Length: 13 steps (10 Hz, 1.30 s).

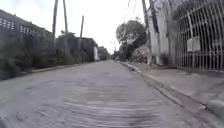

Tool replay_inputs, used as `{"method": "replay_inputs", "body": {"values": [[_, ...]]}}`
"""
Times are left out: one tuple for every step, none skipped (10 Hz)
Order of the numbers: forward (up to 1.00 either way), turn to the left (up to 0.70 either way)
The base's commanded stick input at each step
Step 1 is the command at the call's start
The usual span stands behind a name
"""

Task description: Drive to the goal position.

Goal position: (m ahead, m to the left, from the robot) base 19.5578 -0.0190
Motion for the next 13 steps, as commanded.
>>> {"method": "replay_inputs", "body": {"values": [[1.0, 0.0], [1.0, 0.0], [1.0, 0.0], [1.0, 0.0], [1.0, 0.0], [1.0, 0.0], [1.0, 0.0], [1.0, 0.0], [1.0, 0.0], [1.0, 0.0], [1.0, 0.0], [1.0, 0.0], [1.0, 0.0]]}}
